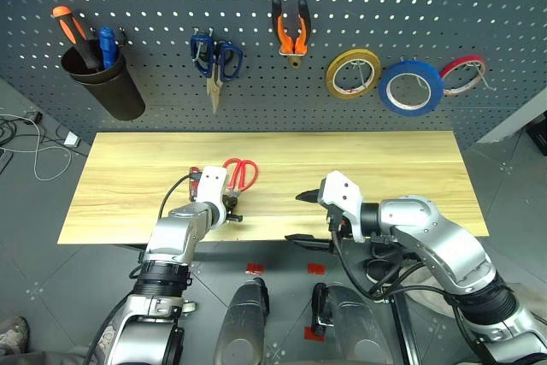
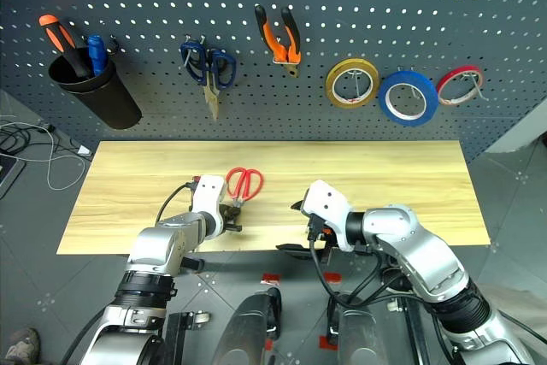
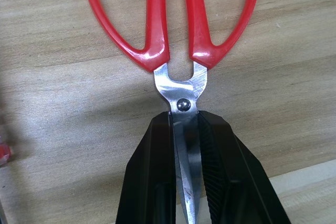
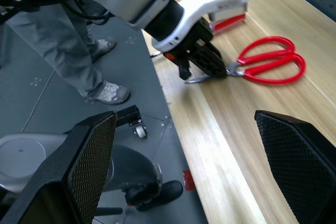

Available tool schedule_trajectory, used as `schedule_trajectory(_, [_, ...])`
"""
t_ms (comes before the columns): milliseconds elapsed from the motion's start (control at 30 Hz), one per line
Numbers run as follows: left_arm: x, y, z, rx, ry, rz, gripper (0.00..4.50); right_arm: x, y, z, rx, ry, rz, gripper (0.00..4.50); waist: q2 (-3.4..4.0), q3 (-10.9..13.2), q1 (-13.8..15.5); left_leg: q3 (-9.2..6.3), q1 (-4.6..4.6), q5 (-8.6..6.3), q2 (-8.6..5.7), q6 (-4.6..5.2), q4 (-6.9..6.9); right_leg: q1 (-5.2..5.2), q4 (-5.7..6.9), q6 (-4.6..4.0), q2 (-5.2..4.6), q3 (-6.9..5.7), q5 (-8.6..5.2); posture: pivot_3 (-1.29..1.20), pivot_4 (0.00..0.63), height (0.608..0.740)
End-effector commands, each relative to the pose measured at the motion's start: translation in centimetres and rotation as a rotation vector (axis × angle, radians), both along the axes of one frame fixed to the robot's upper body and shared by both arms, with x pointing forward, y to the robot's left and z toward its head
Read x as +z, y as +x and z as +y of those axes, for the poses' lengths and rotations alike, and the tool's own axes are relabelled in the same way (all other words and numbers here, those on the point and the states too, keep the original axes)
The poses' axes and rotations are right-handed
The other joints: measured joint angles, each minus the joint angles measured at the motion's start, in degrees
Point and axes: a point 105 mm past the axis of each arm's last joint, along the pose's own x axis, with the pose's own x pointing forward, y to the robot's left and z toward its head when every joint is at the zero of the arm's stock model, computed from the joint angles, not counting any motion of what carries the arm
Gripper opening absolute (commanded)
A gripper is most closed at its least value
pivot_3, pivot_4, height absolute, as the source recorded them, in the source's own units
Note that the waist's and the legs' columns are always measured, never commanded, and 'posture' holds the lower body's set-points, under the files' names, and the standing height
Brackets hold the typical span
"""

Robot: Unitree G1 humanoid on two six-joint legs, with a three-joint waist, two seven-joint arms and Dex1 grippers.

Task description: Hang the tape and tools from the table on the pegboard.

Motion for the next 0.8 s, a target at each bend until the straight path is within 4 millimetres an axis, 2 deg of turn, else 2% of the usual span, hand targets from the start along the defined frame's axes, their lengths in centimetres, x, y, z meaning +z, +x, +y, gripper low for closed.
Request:
schedule_trajectory(33, [2.3, -0.6, 0.2, -0.033, 0.041, -0.191, 0.34, 1.9, -0.1, -0.3, -0.038, 0.023, -0.126, 4.50, -0.02, 0.0, -0.3, -0.01, -0.01, 0.01, 0.01, -0.03, -0.01, -0.01, -0.02, -0.01, 0.00, -0.01, 0.01, -0.04, 0.284, 0.740])
schedule_trajectory(100, [3.3, -1.3, 0.1, -0.076, 0.088, -0.282, 0.34, 2.4, 0.5, -0.7, -0.089, 0.020, -0.179, 4.50, -0.03, 0.0, -0.4, 0.05, -0.04, 0.02, 0.03, -0.05, -0.04, -0.06, -0.04, -0.14, 0.00, 0.01, 0.08, -0.04, 0.282, 0.740])
schedule_trajectory(200, [5.3, -3.4, 0.6, -0.073, 0.166, -0.461, 0.34, 3.4, 1.7, -1.7, -0.214, 0.006, -0.251, 4.50, -0.03, 0.0, -0.7, 0.06, -0.07, 0.02, 0.07, -0.07, -0.09, -0.09, -0.07, -0.16, 0.01, -0.02, 0.09, -0.04, 0.280, 0.740])
schedule_trajectory(300, [7.0, -5.0, 0.6, -0.085, 0.209, -0.599, 0.34, 4.8, 1.4, -1.8, -0.227, 0.051, -0.259, 4.50, -0.03, 0.0, -0.8, 0.07, -0.07, 0.00, 0.06, -0.04, -0.07, -0.08, -0.09, -0.10, -0.02, 0.00, 0.06, -0.04, 0.279, 0.740])
schedule_trajectory(367, [10.5, -6.3, 1.6, -0.028, 0.287, -0.781, 0.34, 6.5, 0.2, -1.5, -0.193, 0.096, -0.285, 4.50, -0.03, 0.0, -0.8, 0.05, -0.11, -0.06, 0.06, 0.07, -0.05, -0.10, -0.10, -0.04, -0.02, -0.02, 0.02, -0.04, 0.279, 0.740])
schedule_trajectory(433, [12.7, -7.0, 1.9, -0.005, 0.335, -0.887, 0.34, 7.3, -0.3, -1.5, -0.182, 0.118, -0.296, 4.50, -0.03, 0.0, -0.7, 0.01, -0.13, -0.13, 0.07, 0.19, -0.05, -0.11, -0.11, -0.02, -0.01, -0.05, 0.01, -0.04, 0.278, 0.740])
schedule_trajectory(600, [16.0, -7.0, 1.6, -0.016, 0.369, -1.021, 0.34, 8.1, -0.2, -1.7, -0.198, 0.146, -0.308, 4.50, -0.04, 0.0, -0.4, 0.02, -0.13, -0.13, 0.06, 0.20, 0.01, -0.08, -0.09, 0.02, 0.01, -0.05, -0.01, -0.03, 0.276, 0.740])
schedule_trajectory(733, [18.5, -5.5, 1.0, -0.036, 0.387, -1.115, 0.34, 8.5, 1.4, -2.1, -0.252, 0.151, -0.328, 4.50, -0.06, 0.0, -0.3, 0.03, -0.13, -0.13, 0.04, 0.22, 0.04, -0.09, -0.05, 0.03, 0.02, -0.05, 0.00, -0.03, 0.271, 0.740])
schedule_trajectory(800, [19.1, -5.1, 0.9, -0.043, 0.393, -1.137, 0.34, 8.6, 1.7, -2.1, -0.260, 0.151, -0.334, 4.50, -0.07, 0.0, -0.3, 0.01, -0.12, -0.13, 0.04, 0.22, 0.05, -0.08, -0.01, 0.02, 0.04, -0.07, 0.01, -0.03, 0.271, 0.740])
